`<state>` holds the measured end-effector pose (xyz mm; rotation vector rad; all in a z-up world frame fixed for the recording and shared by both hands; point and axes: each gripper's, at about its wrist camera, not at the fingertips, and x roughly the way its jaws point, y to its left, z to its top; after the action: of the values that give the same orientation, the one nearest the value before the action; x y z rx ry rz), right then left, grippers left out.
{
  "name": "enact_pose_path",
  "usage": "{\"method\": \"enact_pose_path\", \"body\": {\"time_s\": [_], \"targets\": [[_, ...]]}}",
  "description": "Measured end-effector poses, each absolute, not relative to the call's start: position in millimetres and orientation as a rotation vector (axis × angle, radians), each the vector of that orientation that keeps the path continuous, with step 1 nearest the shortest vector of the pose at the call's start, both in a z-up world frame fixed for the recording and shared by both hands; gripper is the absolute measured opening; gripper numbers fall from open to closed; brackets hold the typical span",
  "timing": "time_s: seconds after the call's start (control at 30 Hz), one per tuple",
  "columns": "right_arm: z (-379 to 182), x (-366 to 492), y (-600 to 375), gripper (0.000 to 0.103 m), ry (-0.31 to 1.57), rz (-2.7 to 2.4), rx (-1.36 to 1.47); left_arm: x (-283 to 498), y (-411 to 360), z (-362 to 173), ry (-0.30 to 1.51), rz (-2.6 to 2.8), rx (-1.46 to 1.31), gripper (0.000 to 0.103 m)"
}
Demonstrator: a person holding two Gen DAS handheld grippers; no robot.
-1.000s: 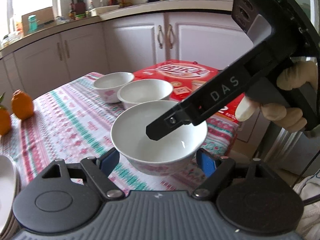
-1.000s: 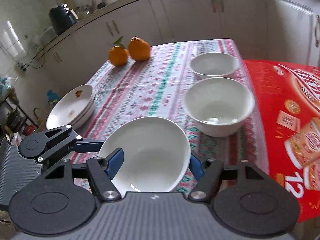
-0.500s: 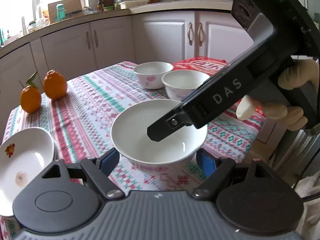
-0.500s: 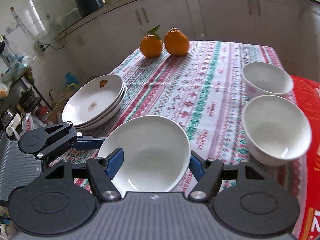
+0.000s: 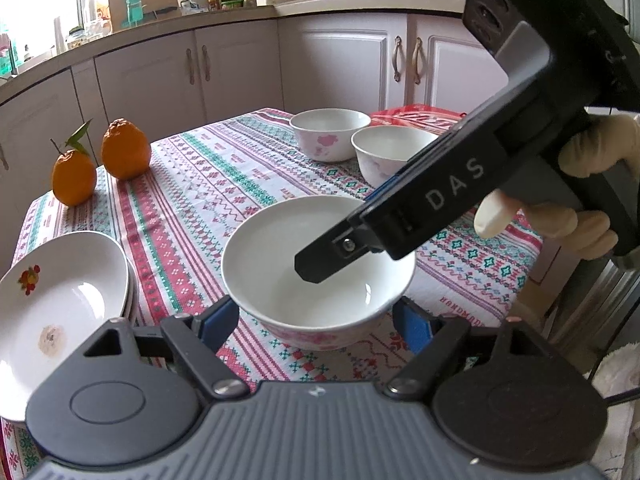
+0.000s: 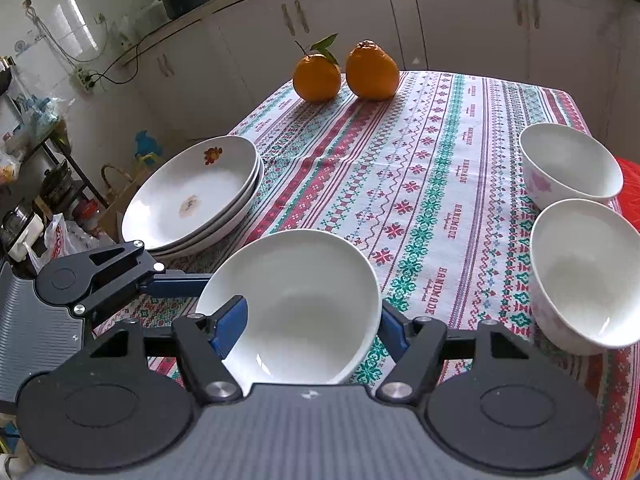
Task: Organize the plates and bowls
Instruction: 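Lift the held bowl with both grippers off the tablecloth, then carry the held bowl with both grippers toward another white bowl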
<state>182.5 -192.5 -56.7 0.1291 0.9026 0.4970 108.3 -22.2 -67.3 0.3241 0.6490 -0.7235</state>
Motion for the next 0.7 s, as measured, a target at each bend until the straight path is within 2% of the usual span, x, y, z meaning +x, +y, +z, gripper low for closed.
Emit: {"method": "enact_pose_path", "body": {"time_s": [0.47,0.57,0.6,0.7], "targets": [[-60.8,186.9,-193.2,0.076,0.914,0.496,0.140,111.6,-22.3,-70.3,0.654,-0.727,0.327,0.083],[-61.0,185.2,-193.2,0.083,0.913,0.510,0.158,111.0,-22.4,-70.5,0.655,-0.742,0.321,0.092],[-61.1,184.7,-193.1,0.089,0.909,0.516,0.162,110.7,-22.4,-69.9,0.650,-0.744,0.317,0.099],[-59.6,181.9,-193.7,0.100,0.886,0.504,0.152,108.2,-22.6,-67.1,0.635,-0.750,0.316,0.100]]}}
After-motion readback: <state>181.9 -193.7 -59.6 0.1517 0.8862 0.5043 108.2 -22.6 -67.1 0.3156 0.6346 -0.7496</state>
